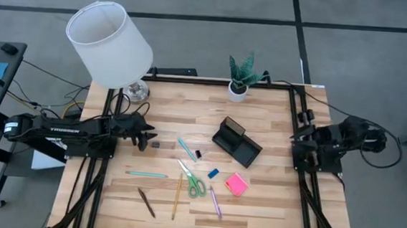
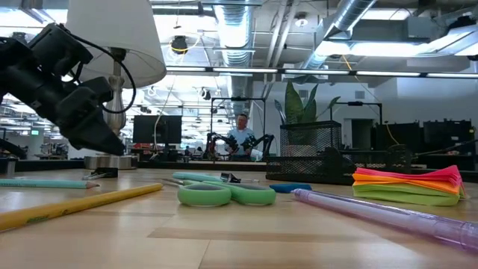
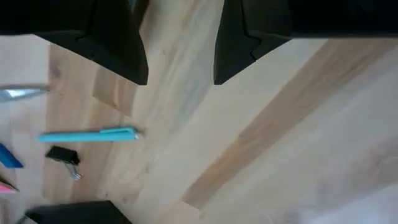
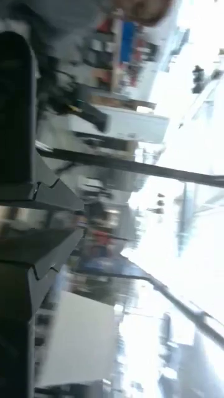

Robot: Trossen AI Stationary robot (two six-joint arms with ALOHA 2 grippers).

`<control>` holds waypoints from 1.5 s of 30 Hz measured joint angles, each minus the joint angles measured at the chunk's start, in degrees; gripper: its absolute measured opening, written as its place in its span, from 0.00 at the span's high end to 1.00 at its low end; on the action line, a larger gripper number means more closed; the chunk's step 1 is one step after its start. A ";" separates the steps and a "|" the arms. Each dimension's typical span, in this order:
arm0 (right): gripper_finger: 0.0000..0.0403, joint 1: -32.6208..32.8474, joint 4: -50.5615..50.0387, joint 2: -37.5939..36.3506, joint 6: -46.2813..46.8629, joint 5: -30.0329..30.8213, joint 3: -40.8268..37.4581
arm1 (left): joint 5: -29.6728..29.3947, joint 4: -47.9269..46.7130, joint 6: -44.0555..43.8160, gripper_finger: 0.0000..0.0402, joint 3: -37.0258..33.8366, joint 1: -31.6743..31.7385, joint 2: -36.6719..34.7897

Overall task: Pick and place office supplies into organizer
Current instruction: Put the colored sticky notes into the desk organizer

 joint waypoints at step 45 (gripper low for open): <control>0.96 19.92 -32.71 94.56 48.84 1.69 36.06 | -4.89 -1.98 -9.27 0.56 0.00 0.00 0.00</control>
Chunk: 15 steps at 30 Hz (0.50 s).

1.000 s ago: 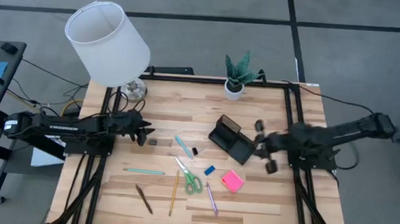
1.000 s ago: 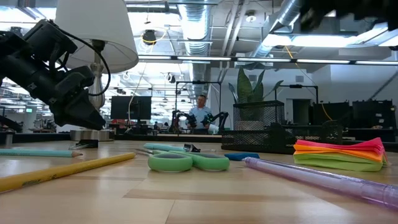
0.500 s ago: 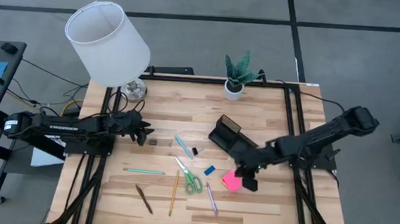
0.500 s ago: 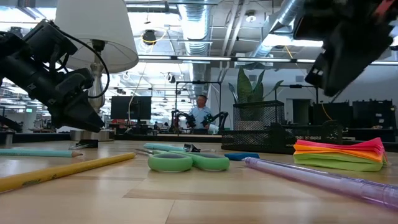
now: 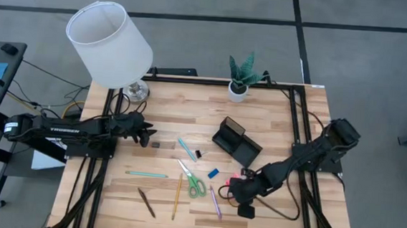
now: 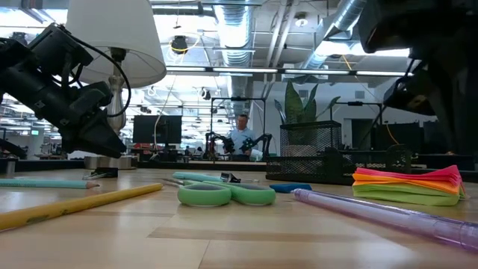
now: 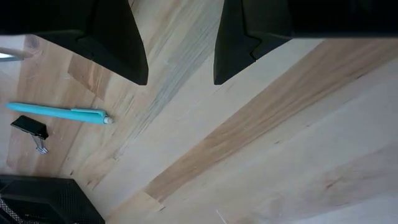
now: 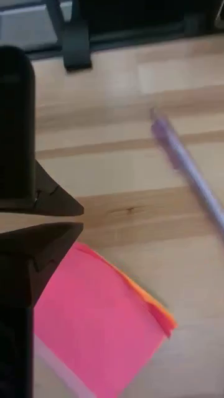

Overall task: Pick and place office supplies into organizer
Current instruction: Put the colored sticky notes into the desk organizer

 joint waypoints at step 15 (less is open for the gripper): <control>0.84 -0.63 -12.63 5.29 -0.31 -0.35 5.02 | 0.15 -0.04 -0.11 0.56 0.02 0.00 0.05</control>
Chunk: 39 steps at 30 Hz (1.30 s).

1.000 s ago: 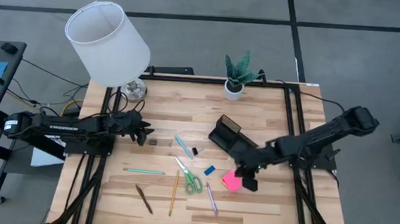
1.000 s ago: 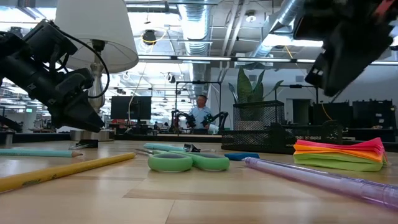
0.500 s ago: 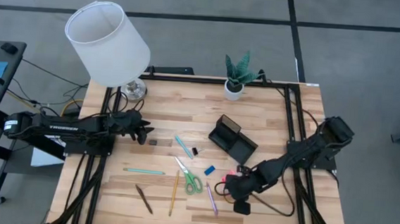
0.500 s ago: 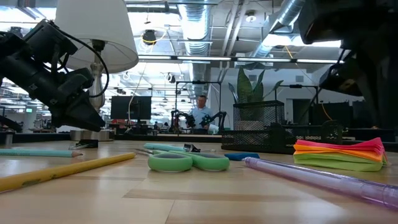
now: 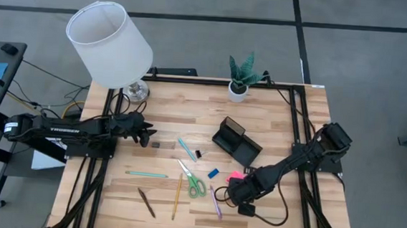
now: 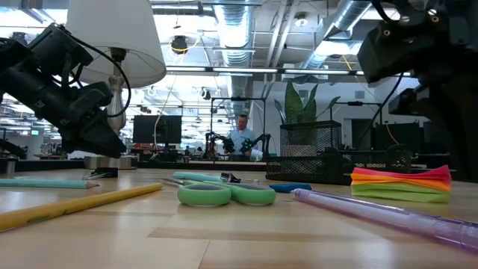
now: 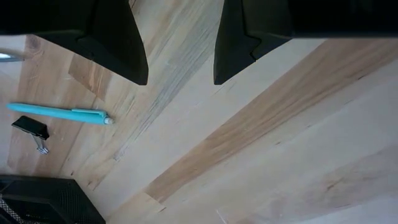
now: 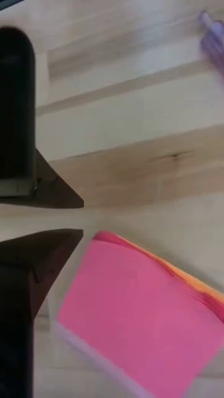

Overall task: Pick and place office supplies into organizer
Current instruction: Put the colored sticky notes into the desk organizer

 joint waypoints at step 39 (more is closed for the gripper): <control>0.80 -1.42 2.01 -0.04 -0.50 12.11 1.24 | -0.11 -0.02 0.11 0.56 0.00 0.00 0.32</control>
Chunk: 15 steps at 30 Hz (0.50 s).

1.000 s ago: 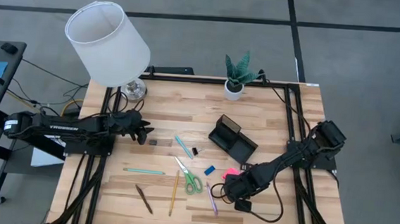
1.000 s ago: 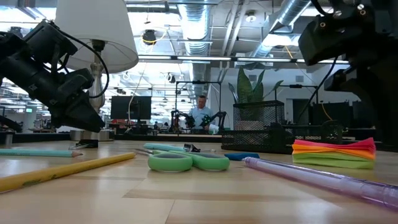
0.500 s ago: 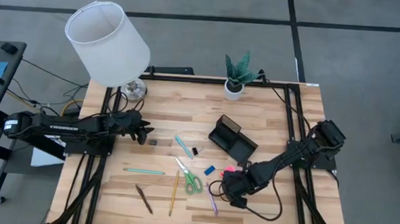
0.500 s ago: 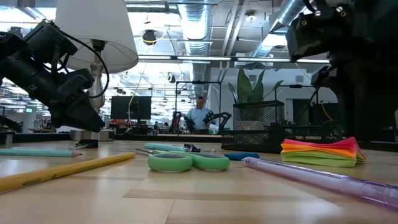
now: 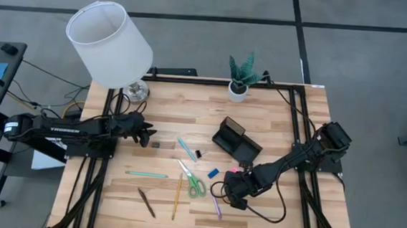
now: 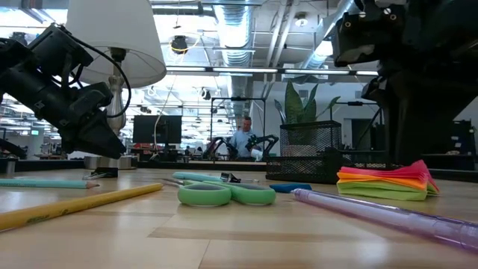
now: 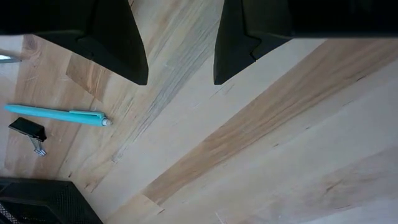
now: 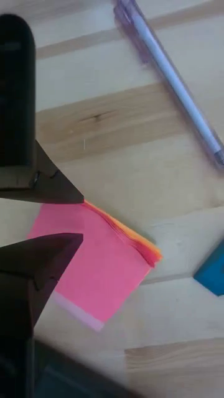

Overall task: Pick and place office supplies into organizer
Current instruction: Put the colored sticky notes into the desk organizer

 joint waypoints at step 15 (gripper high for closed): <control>0.80 0.84 0.59 0.04 1.60 -0.09 -0.02 | 0.00 -0.01 0.22 0.56 0.00 -0.02 0.00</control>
